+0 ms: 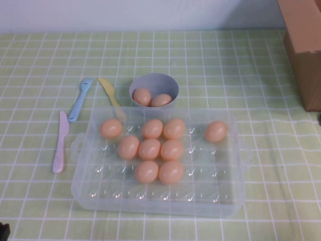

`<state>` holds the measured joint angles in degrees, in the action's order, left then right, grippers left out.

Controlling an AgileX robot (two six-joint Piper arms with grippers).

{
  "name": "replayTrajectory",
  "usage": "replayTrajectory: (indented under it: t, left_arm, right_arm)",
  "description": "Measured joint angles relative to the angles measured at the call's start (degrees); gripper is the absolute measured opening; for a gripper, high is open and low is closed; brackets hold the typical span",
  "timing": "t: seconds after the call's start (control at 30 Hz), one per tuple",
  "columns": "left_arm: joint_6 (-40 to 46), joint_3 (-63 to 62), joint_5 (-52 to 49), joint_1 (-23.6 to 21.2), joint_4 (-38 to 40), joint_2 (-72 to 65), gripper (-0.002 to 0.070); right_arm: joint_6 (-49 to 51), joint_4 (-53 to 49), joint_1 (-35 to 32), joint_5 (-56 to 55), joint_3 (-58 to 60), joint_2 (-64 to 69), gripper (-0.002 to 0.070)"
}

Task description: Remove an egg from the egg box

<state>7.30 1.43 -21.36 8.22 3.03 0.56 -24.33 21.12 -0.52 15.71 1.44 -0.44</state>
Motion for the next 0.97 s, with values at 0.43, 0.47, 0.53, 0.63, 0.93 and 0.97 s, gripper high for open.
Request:
replayTrajectory:
  t: [0.43,0.47,0.53,0.63,0.93,0.97]
  left_arm:
    - [0.0,0.0,0.0,0.0,0.0,0.0,-0.0001]
    - [0.0,0.0,0.0,0.0,0.0,0.0,-0.0001]
    - [0.0,0.0,0.0,0.0,0.0,0.0,-0.0001]
    - [0.0,0.0,0.0,0.0,0.0,0.0,-0.0001]
    - [0.0,0.0,0.0,0.0,0.0,0.0,-0.0001]
    - [0.0,0.0,0.0,0.0,0.0,0.0,-0.0001]
  right_arm:
    - [8.7,-10.1,0.0,5.1,0.0,0.0,-0.0017]
    - [8.7,-9.9,0.0,5.1,0.0,0.0,-0.0017]
    - [8.8,-9.9,0.0,5.1,0.0,0.0,-0.0017]
    - [8.8,-9.9,0.0,5.1,0.0,0.0,-0.0017]
    - [8.9,-9.9,0.0,5.1,0.0,0.0,-0.0017]
    - [8.9,-9.9,0.0,5.1,0.0,0.0,-0.0017]
